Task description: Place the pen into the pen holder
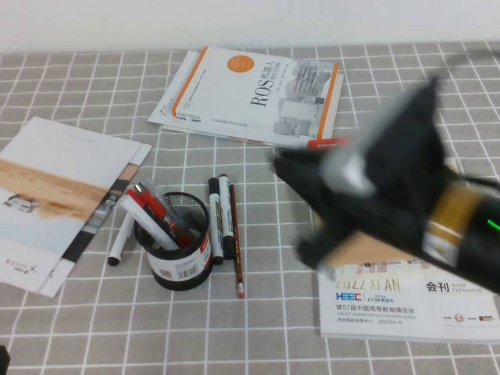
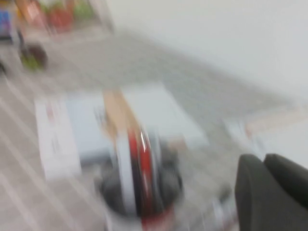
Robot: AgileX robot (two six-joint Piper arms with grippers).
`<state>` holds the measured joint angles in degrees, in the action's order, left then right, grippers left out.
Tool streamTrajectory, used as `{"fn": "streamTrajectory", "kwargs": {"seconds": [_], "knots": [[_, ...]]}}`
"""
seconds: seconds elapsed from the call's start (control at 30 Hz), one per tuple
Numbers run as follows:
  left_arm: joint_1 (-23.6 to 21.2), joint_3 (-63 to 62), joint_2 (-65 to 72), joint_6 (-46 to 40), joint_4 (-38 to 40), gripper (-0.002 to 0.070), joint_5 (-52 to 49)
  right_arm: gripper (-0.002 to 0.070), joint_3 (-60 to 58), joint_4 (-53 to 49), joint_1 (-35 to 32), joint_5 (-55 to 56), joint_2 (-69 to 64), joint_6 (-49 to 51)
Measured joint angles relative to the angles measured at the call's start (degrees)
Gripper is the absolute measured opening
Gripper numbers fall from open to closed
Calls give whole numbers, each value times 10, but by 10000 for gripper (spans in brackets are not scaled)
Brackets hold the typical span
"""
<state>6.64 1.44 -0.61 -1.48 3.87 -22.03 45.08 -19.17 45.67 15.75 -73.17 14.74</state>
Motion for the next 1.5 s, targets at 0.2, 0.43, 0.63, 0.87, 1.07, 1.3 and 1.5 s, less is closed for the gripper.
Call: {"fn": "streamTrajectory", "kwargs": {"seconds": [0.2, 0.43, 0.63, 0.87, 1.07, 1.3, 1.5], "knots": [[0, 0, 0, 0, 0, -3, 0, -12, -110, 12, -10, -80, 107, 2], [0, 0, 0, 0, 0, -3, 0, -12, -181, 17, -48, -93, 233, 2], [0, 0, 0, 0, 0, -3, 0, -12, -199, -1, -65, -193, 370, 2], [0, 0, 0, 0, 0, -3, 0, -12, -247, 18, -111, -326, 512, 2], [0, 0, 0, 0, 0, -3, 0, -13, -344, 111, -234, -295, 595, -54], [0, 0, 0, 0, 0, -3, 0, -13, -411, 280, -392, -228, 637, -262], [0, 0, 0, 0, 0, -3, 0, -13, -446, 301, -458, -246, 706, -278]]}}
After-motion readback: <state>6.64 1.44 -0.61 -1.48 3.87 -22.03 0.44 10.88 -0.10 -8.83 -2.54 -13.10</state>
